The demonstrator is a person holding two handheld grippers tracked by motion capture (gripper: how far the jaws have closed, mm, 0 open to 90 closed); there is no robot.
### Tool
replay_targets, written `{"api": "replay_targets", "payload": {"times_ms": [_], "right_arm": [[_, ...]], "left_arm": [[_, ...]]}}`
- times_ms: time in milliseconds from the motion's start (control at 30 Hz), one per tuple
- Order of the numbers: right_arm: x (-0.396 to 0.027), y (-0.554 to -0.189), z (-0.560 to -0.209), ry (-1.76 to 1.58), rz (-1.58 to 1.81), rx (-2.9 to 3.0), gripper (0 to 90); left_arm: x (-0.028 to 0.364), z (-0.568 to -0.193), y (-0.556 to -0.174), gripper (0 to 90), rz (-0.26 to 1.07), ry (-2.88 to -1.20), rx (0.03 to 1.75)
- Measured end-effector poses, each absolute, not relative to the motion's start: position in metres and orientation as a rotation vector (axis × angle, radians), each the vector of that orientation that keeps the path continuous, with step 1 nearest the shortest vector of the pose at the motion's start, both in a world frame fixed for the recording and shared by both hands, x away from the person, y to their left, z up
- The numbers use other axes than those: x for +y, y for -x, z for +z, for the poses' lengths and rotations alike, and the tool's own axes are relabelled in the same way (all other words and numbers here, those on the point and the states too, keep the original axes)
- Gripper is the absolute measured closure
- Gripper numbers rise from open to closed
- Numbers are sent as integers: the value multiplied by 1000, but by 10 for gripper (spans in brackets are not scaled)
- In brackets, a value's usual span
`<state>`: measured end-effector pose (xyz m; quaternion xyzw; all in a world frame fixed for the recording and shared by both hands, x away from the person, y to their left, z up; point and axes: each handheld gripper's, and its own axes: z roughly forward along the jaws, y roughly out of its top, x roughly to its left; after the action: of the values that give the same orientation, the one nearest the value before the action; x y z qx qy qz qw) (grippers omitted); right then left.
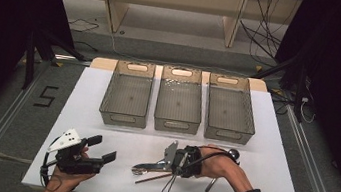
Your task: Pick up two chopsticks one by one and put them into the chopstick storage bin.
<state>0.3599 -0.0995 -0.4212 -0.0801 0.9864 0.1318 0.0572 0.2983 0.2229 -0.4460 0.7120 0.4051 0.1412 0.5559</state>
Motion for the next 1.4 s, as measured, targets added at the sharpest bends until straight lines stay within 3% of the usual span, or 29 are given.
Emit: {"api": "replay_targets", "payload": {"times_ms": [700, 1400], "right_arm": [[-105, -400, -383, -501, 1066, 2829, 851], [-70, -441, -363, -810, 1351, 2632, 852]], "left_arm": [[224, -445, -298, 161, 344, -1678, 958], [224, -445, -298, 161, 351, -1671, 955]]}}
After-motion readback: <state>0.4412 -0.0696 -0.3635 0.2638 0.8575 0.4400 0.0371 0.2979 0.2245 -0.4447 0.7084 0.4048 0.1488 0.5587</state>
